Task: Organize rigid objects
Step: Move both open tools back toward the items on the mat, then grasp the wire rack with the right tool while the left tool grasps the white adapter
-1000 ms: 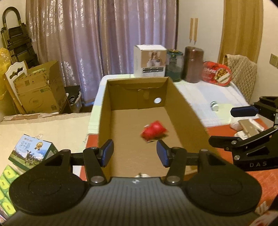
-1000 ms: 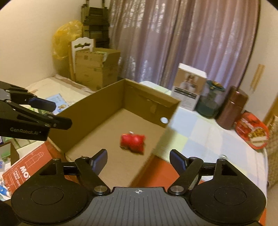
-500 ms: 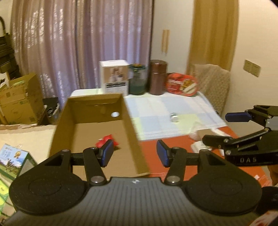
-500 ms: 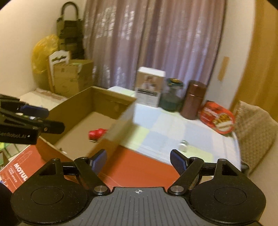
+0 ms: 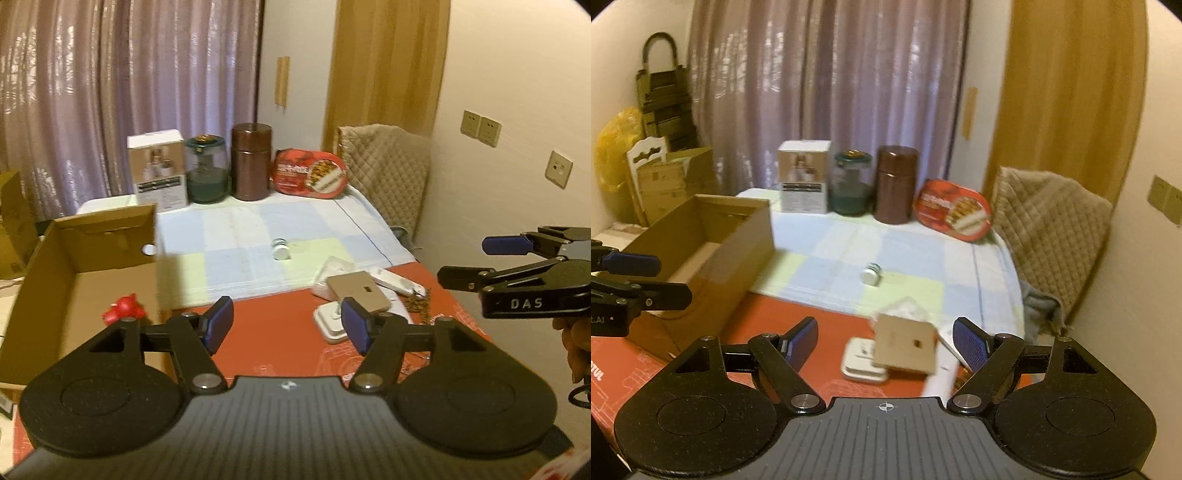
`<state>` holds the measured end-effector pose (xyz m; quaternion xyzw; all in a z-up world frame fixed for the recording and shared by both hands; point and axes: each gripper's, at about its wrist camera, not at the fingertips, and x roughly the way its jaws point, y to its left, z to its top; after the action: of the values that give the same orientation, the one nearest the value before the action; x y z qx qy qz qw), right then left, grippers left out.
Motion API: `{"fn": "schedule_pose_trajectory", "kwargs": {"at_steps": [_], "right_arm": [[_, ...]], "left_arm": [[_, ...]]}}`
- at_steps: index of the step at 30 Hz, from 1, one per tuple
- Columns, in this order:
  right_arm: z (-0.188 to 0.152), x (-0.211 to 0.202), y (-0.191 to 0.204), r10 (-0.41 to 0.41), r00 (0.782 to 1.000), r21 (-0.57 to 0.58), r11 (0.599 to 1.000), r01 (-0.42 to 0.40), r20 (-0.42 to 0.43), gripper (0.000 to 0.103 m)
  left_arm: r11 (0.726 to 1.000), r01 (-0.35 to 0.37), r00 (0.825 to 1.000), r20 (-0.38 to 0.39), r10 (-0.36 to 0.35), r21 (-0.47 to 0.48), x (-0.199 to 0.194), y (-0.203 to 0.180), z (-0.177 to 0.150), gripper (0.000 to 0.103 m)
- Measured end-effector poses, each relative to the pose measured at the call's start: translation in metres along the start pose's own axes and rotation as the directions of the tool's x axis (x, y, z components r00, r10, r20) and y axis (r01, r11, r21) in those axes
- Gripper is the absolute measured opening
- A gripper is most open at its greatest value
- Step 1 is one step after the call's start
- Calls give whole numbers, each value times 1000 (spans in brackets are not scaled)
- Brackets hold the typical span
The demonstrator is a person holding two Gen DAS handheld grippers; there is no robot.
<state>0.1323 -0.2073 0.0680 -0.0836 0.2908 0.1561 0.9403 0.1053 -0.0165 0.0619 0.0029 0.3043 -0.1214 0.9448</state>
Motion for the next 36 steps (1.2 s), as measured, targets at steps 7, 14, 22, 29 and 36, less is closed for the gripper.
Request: {"fn": "schedule_pose_trajectory", "kwargs": {"at_steps": [7, 14, 22, 29, 36], "right_arm": [[-33, -7, -68, -41, 999, 129, 991, 42, -9, 77], [-74, -1, -108, -27, 999, 217, 975, 35, -43, 77], [-107, 29, -93, 154, 986, 156, 978, -142, -66, 86], [-122, 82, -73, 242, 964, 48, 970, -238, -108, 91], [-135, 120, -64, 284, 950, -70, 953, -295, -132, 91]], "left_arm": [[999, 30, 999, -28, -29, 32, 38, -25, -18, 66], [996, 62, 995, -83, -57, 56, 85, -40, -45, 69], [993, 65, 991, -126, -52, 101, 126, -36, -62, 69], [990, 92, 986, -145, -76, 105, 145, -26, -74, 69], [991, 109, 982, -160, -96, 73, 159, -15, -82, 69]]}}
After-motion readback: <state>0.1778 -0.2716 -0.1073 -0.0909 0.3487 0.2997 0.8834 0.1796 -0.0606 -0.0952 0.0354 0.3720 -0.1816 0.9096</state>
